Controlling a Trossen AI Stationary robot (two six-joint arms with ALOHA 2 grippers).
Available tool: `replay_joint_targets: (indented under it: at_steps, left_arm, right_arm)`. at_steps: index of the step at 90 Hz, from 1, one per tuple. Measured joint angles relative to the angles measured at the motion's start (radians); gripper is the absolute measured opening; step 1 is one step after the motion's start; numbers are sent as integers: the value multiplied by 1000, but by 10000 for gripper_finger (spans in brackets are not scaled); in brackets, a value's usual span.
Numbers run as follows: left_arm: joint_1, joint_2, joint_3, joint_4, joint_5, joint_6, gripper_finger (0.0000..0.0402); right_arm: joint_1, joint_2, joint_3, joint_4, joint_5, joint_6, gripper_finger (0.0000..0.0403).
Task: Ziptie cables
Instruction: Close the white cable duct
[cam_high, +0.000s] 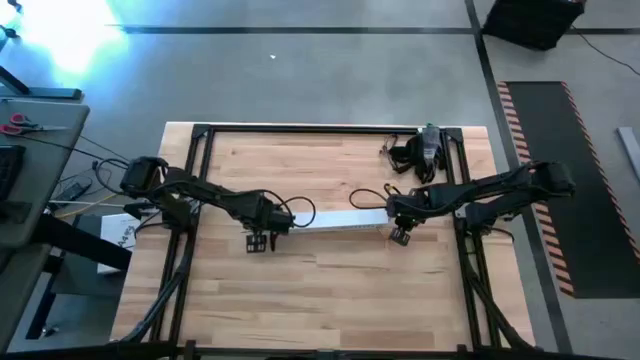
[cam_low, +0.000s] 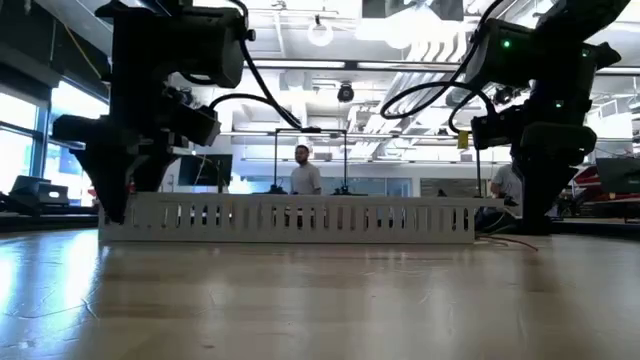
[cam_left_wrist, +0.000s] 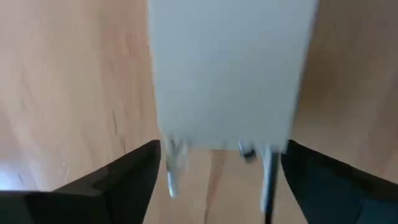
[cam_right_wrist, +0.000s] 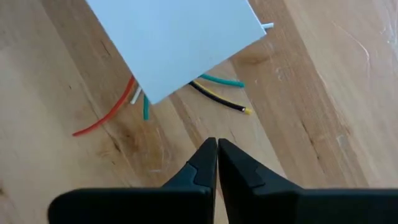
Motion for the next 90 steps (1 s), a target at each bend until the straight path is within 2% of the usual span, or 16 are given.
replay_joint_targets:
  at_steps: [13, 38, 56, 90]
  left_arm:
    - [-12, -2, -7, -51, -32, -25, 314]
    - [-15, -1, -79, 79, -60, -24, 314]
    - [-15, -1, -83, 179, -72, 12, 312]
    - [-14, 0, -82, 212, -29, 22, 230]
  right_arm:
    - [0, 0, 0, 3, 0, -1, 0]
    - [-6, 0, 0, 10, 0, -34, 0]
    - [-7, 0, 0, 37, -3, -35, 0]
    - [-7, 0, 0, 56, -10, -45, 0]
